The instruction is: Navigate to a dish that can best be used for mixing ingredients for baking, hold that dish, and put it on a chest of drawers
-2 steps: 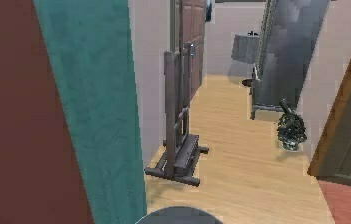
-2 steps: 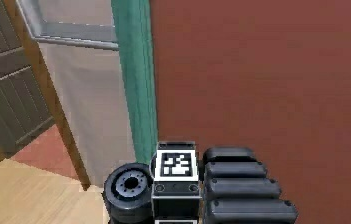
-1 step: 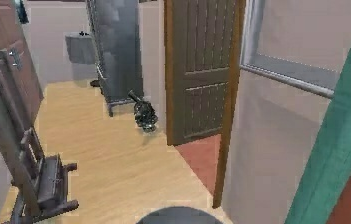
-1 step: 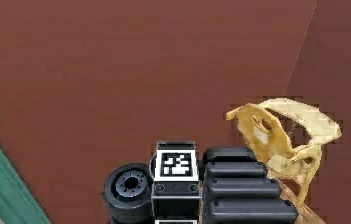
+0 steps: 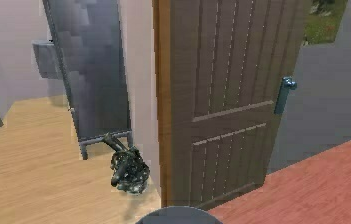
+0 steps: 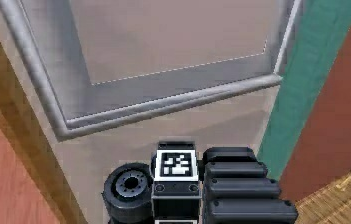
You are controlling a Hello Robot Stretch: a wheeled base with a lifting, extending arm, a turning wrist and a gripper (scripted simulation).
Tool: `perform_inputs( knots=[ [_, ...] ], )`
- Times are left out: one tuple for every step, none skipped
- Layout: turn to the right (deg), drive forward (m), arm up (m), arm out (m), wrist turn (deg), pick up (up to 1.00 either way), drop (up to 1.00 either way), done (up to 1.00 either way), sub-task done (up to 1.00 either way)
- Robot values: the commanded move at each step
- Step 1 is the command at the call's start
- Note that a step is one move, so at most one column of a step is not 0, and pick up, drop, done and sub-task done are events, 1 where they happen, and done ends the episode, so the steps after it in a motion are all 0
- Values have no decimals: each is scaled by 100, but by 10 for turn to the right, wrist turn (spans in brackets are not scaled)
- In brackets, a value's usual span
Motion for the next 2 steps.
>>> perform_inputs(
  knots=[
    [30, 0, 0, 0, 0, 0, 0, 0, 0],
    [0, 65, 0, 0, 0, 0, 0, 0, 0]
  ],
)
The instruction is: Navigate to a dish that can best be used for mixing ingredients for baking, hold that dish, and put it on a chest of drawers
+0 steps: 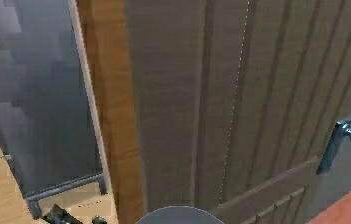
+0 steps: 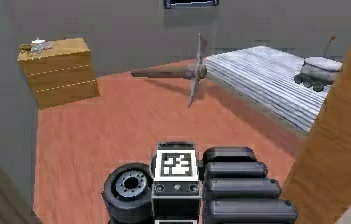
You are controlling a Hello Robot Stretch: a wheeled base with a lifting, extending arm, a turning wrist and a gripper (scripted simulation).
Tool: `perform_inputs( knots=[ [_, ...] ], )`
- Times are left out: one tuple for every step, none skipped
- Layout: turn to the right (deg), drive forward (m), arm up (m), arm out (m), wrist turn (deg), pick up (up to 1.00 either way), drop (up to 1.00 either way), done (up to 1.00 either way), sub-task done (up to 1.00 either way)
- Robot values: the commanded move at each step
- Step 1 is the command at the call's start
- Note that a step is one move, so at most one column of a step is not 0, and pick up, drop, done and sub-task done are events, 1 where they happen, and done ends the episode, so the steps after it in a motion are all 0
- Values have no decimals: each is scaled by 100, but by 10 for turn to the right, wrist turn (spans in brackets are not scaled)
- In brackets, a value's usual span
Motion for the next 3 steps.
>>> perform_inputs(
  knots=[
    [450, 0, 0, 0, 0, 0, 0, 0, 0],
    [150, 0, 0, 0, 0, 0, 0, 0, 0],
    [0, 90, 0, 0, 0, 0, 0, 0, 0]
  ],
)
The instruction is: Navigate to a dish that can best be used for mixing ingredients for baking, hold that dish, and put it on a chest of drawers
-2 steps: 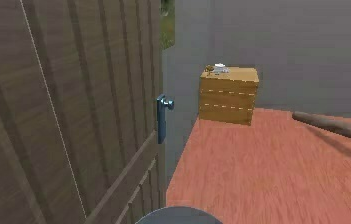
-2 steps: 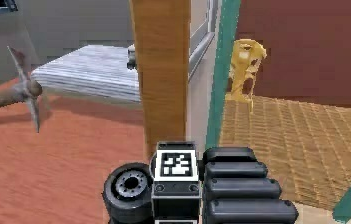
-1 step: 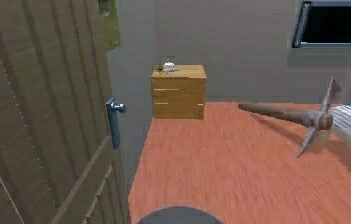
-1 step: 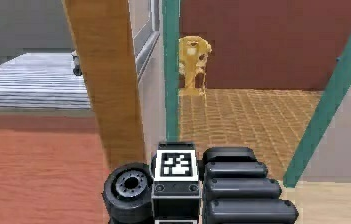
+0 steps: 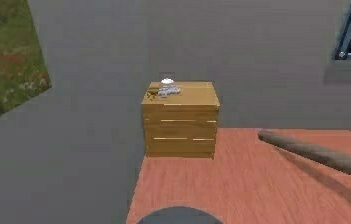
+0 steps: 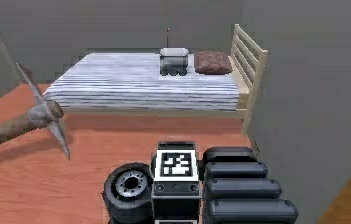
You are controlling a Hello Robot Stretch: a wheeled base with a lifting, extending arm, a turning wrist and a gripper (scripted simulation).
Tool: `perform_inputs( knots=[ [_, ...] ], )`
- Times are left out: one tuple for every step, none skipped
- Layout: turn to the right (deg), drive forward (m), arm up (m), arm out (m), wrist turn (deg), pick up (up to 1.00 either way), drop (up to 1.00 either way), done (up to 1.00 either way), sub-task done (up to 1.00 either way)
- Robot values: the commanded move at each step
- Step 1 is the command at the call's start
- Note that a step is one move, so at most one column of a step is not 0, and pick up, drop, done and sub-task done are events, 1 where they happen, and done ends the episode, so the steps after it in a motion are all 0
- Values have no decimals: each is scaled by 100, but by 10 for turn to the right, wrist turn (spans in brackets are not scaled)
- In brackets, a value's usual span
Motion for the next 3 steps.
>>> perform_inputs(
  knots=[
    [0, 100, 0, 0, 0, 0, 0, 0, 0],
    [0, 40, 0, 0, 0, 0, 0, 0, 0],
    [180, 0, 0, 0, 0, 0, 0, 0, 0]
  ],
)
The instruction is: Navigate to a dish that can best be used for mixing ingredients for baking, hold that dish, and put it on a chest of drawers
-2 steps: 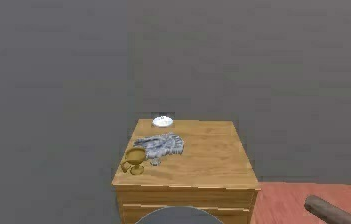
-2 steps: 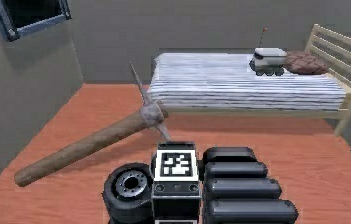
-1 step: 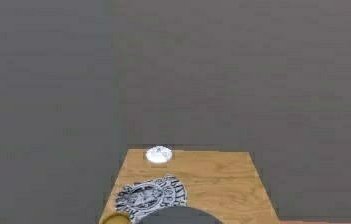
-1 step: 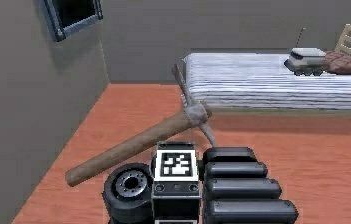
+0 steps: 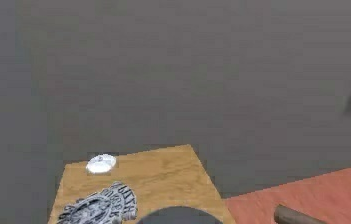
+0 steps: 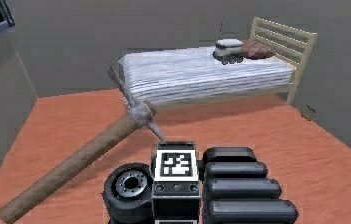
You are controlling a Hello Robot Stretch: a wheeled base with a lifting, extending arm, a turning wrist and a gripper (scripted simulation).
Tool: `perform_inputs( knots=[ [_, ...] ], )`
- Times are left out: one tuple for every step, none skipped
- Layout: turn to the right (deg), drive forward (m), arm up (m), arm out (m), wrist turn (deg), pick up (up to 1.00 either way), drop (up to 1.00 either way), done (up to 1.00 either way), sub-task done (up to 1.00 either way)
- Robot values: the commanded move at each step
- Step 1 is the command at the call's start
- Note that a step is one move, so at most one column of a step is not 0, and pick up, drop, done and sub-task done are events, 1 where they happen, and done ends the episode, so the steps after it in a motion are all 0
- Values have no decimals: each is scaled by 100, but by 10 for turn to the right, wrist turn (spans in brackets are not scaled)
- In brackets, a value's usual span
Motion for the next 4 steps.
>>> perform_inputs(
  knots=[
    [-180, 0, 0, 0, 0, 0, 0, 0, 0],
    [-30, 0, 0, 0, 0, 0, 0, 0, 0],
    [150, 0, 0, 0, 0, 0, 0, 0, 0],
    [-90, 0, 0, 0, 0, 0, 0, 0, 0]
  ],
)
